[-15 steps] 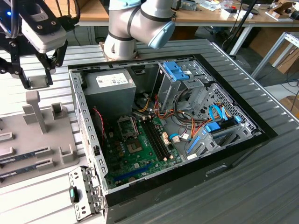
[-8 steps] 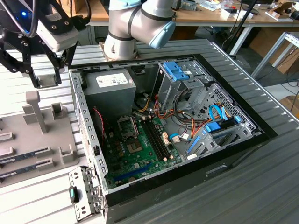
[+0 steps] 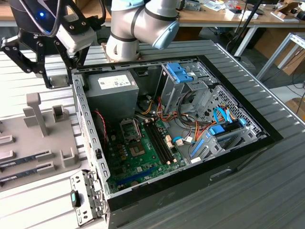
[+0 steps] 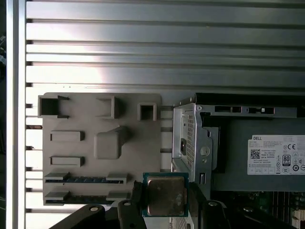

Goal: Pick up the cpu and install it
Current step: 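Pick up the cpu and move it towards the insertion slot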

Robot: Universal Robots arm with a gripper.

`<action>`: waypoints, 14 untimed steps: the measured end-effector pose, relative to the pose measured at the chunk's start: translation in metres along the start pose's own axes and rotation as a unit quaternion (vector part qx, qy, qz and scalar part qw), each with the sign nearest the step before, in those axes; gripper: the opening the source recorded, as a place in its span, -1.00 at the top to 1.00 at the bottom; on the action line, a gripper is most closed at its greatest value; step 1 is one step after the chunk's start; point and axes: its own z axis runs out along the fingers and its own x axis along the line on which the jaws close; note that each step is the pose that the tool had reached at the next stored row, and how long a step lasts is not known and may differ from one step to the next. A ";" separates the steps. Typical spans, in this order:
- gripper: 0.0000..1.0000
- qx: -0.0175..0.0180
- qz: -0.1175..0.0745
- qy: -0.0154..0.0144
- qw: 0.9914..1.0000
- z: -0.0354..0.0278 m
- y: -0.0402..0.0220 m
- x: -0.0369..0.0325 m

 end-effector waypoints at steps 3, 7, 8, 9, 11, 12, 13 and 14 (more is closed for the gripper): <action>0.05 0.000 0.000 0.000 1.000 0.0003 -0.0001 -0.0075; 0.05 0.000 0.000 0.000 1.000 0.0006 -0.0002 -0.0180; 0.05 0.000 0.000 0.000 1.000 0.0008 -0.0002 -0.0213; 0.05 0.000 0.000 0.000 1.000 0.0008 -0.0003 -0.0247; 0.05 0.000 0.000 0.000 1.000 0.0011 -0.0003 -0.0318; 0.05 0.000 0.000 0.000 1.000 0.0012 -0.0004 -0.0338; 0.05 0.000 0.000 0.000 1.000 0.0013 -0.0004 -0.0368; 0.05 0.000 0.000 0.000 1.000 0.0014 -0.0004 -0.0391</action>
